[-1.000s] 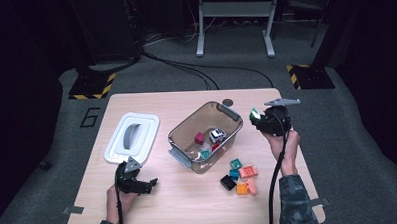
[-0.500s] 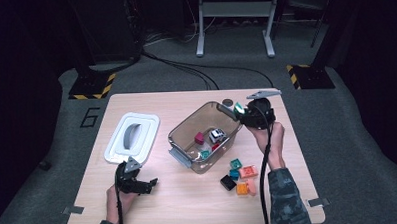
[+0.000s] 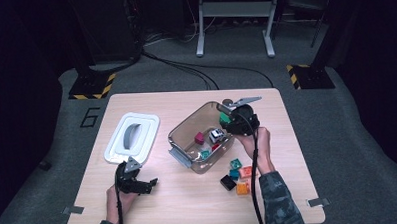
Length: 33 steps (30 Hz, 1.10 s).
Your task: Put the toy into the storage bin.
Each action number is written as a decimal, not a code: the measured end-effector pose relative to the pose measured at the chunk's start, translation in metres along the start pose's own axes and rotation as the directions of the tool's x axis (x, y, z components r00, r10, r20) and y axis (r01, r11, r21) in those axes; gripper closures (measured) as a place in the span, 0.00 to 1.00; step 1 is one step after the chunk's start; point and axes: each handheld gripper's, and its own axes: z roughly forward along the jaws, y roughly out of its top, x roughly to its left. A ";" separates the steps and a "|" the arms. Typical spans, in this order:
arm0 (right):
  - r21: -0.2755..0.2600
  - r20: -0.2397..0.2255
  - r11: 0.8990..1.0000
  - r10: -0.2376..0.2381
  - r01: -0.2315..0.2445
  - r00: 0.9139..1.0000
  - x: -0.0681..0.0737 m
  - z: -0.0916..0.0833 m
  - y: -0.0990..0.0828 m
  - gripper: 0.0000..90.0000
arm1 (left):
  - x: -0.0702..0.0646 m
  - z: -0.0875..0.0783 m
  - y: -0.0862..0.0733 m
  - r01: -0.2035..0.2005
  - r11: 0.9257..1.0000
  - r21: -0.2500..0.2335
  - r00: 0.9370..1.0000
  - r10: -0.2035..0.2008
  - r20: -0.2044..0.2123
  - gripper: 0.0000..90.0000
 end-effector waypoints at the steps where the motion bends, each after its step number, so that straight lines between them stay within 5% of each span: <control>1: 0.008 0.000 1.000 -0.003 0.003 1.000 0.002 0.001 -0.001 0.74 | 0.000 0.000 0.000 -0.001 1.000 0.002 1.000 0.001 0.002 0.02; 11: 0.068 -0.035 0.997 -0.033 0.035 0.999 0.008 0.009 -0.011 0.74 | 0.000 0.000 0.000 0.001 1.000 -0.005 1.000 -0.001 -0.002 0.02; 25: 0.080 -0.054 0.995 -0.049 0.053 0.997 0.010 0.003 -0.018 0.73 | 0.000 0.000 0.000 -0.001 1.000 0.003 1.000 0.001 0.003 0.02; 33: 0.076 -0.043 0.996 -0.048 0.051 0.998 0.009 -0.002 -0.021 0.54 | 0.000 0.000 0.000 0.000 1.000 0.003 1.000 0.000 0.003 0.02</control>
